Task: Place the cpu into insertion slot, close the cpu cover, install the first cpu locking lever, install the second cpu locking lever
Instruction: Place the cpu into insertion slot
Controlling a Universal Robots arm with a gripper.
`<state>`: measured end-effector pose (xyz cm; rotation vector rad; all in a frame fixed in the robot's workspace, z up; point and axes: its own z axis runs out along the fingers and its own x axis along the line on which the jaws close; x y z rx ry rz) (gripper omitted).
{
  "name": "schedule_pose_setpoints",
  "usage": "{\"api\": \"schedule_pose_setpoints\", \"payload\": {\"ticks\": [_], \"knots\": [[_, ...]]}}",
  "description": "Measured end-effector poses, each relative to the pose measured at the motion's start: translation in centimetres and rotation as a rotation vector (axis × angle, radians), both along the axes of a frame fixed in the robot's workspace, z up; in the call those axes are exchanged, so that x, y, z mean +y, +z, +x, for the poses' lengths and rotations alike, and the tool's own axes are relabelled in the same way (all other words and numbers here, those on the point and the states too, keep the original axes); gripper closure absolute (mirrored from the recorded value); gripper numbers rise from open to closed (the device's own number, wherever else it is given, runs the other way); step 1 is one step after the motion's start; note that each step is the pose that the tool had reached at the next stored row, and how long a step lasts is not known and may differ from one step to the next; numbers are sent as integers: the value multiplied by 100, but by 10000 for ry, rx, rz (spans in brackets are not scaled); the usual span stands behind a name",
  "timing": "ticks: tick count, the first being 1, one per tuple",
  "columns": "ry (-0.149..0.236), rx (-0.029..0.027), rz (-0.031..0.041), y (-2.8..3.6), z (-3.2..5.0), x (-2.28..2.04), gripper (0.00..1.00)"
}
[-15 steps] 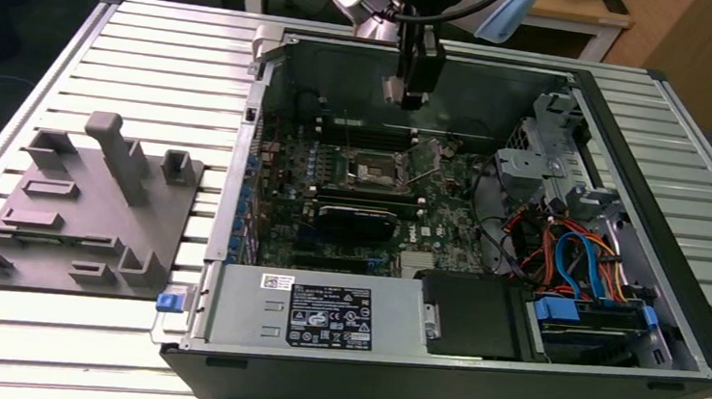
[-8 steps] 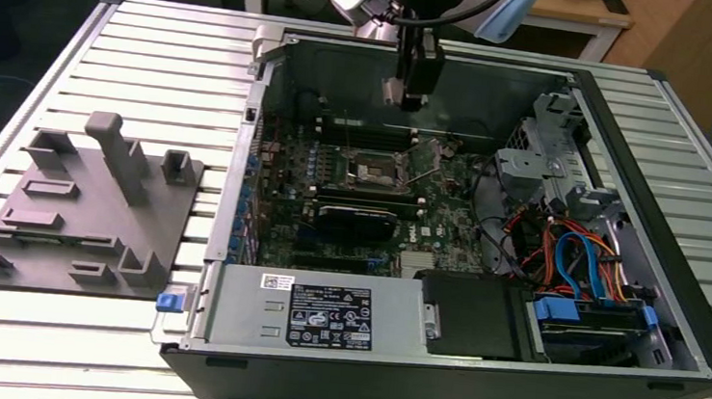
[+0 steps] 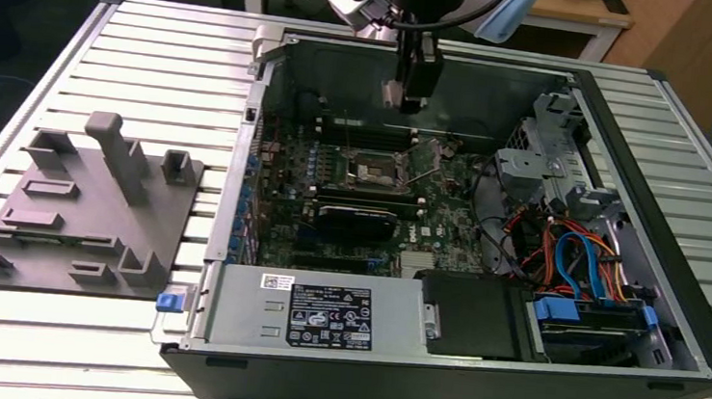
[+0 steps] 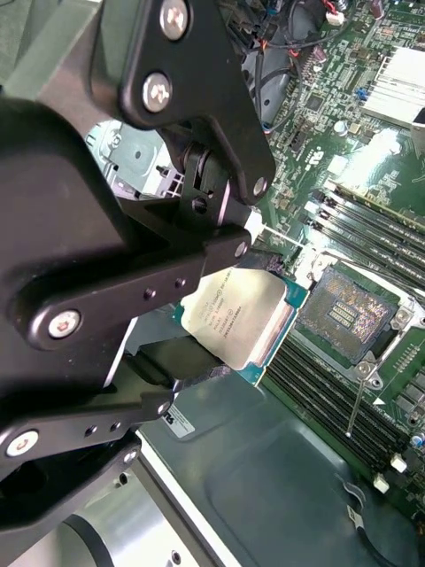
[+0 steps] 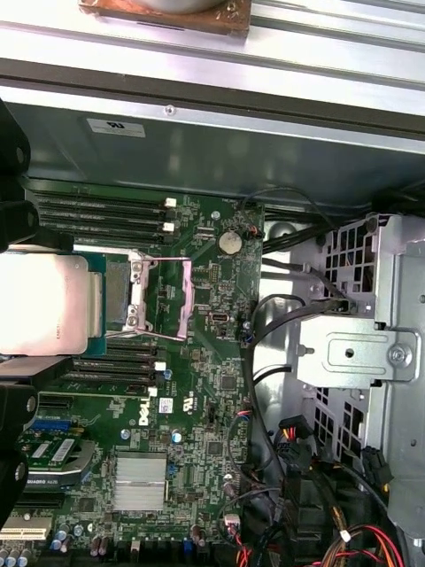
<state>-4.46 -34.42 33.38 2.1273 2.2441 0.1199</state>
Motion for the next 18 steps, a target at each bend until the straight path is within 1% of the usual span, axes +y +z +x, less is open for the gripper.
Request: {"api": "schedule_pose_setpoints", "payload": {"ticks": [14,16,18], "knots": [[-32,-1,1,-23,0,0,46],[-32,-1,1,-42,0,0,46],[-32,0,0,-44,0,0,46]]}}
